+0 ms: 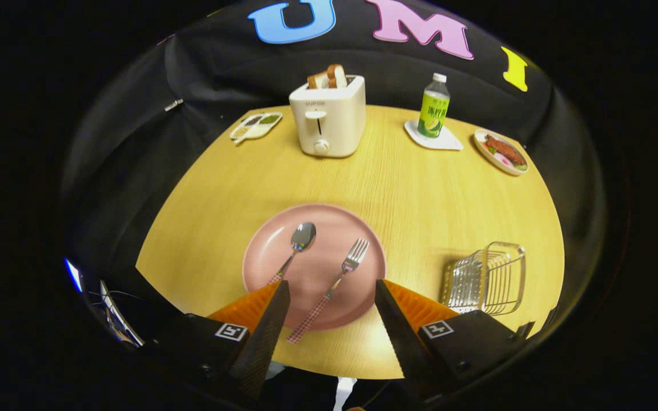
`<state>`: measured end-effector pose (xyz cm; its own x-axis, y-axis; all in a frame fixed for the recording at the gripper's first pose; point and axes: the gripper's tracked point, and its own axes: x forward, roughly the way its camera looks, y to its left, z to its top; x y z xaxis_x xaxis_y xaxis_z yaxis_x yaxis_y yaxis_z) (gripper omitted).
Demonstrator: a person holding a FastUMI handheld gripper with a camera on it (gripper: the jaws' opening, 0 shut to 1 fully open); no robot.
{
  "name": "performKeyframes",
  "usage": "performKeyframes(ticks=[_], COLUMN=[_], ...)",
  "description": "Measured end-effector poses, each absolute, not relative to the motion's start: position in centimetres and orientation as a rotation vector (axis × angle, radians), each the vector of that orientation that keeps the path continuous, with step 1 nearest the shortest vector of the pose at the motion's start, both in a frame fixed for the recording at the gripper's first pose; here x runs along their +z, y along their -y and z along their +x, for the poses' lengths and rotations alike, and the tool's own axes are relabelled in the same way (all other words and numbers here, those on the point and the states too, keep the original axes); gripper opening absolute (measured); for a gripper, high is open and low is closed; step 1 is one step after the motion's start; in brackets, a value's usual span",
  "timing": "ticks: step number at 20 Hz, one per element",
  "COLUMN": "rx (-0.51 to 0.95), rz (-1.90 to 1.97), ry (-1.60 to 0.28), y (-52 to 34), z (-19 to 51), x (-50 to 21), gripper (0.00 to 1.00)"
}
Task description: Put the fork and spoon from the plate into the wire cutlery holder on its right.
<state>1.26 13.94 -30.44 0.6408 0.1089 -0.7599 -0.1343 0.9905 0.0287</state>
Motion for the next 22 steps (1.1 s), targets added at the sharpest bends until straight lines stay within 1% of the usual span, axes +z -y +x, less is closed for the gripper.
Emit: performKeyframes(ticks=[3, 4, 7, 10, 11, 12, 13, 15, 16, 18, 22], rx=[0.128, 0.122, 0.104, 0.105, 0.101, 0.096, 0.090, 0.078, 0.072, 0.066, 0.081], rz=[-0.054, -0.051, -0.037, 0.000, 0.011, 0.022, 0.040, 0.070, 0.075, 0.083, 0.123], ry=[-0.940, -0.968, -1.031, -1.092, -1.112, -1.134, -1.160, -1.190, -1.201, -1.212, -1.220], y=[-14.4, -14.5, -14.9, -15.7, -15.8, -15.8, -15.9, -15.7, -15.6, -15.3, -14.4], z=[1.1, 1.1, 1.2, 0.9, 0.8, 0.7, 0.3, 0.1, 0.4, 0.1, -0.1], x=[-33.5, -34.4, -36.4, -37.6, -37.9, -38.4, -38.7, -39.1, -38.8, -38.8, -37.3], gripper=[0.85, 0.80, 0.76, 0.66, 0.61, 0.52, 0.48, 0.35, 0.31, 0.15, 0.12])
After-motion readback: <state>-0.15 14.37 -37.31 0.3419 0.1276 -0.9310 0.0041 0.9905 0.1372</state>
